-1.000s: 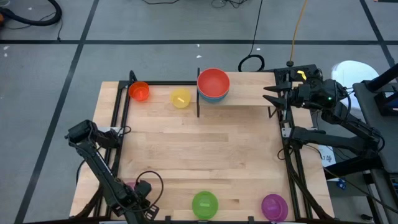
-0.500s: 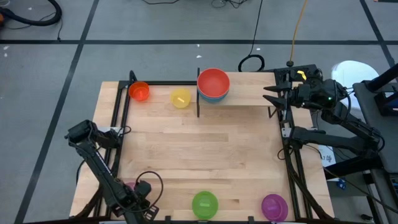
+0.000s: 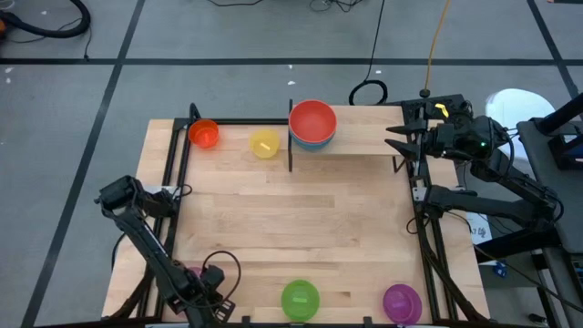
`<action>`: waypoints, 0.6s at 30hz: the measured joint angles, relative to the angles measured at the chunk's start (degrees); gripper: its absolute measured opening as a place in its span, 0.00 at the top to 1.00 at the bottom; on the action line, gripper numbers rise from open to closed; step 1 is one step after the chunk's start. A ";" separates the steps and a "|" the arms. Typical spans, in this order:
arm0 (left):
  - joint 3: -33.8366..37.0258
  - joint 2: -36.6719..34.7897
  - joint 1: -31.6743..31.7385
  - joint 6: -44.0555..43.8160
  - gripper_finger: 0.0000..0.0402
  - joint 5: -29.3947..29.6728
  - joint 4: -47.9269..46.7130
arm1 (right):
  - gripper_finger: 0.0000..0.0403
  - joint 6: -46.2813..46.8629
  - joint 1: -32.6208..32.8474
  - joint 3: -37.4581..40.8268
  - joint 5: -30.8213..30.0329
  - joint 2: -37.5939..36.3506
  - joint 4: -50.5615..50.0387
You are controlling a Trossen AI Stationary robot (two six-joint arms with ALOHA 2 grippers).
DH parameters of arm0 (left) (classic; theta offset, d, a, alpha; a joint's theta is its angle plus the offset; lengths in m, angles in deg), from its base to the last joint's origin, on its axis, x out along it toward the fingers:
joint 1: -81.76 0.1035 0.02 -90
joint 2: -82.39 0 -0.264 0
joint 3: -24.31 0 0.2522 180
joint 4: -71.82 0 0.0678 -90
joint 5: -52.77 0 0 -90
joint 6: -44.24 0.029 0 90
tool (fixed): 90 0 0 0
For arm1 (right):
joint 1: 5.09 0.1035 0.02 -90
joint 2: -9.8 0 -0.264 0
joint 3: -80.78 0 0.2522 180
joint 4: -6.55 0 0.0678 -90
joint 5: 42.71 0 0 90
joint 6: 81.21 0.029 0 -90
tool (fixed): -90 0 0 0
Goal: Place and stack bowls onto a shelf
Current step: Stack the pink bowl on top of the orange bowl on the shelf
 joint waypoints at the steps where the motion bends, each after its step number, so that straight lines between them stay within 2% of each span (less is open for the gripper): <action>1: 0.65 0.00 0.00 0.13 0.80 -0.02 0.96 | 0.71 0.00 0.00 0.00 -0.01 -0.01 0.02; 7: 2.59 0.00 0.39 -0.02 0.81 -2.72 2.12 | 0.71 0.00 0.00 0.00 -0.01 -0.01 0.02; 13: 2.71 -0.26 2.49 -1.27 0.97 -7.32 1.38 | 0.71 0.00 -0.01 0.00 -1.54 -0.01 0.02; 18: 2.67 -0.73 5.03 -1.16 0.98 -7.64 -0.11 | 0.71 -0.39 -0.04 0.00 -3.02 0.00 0.02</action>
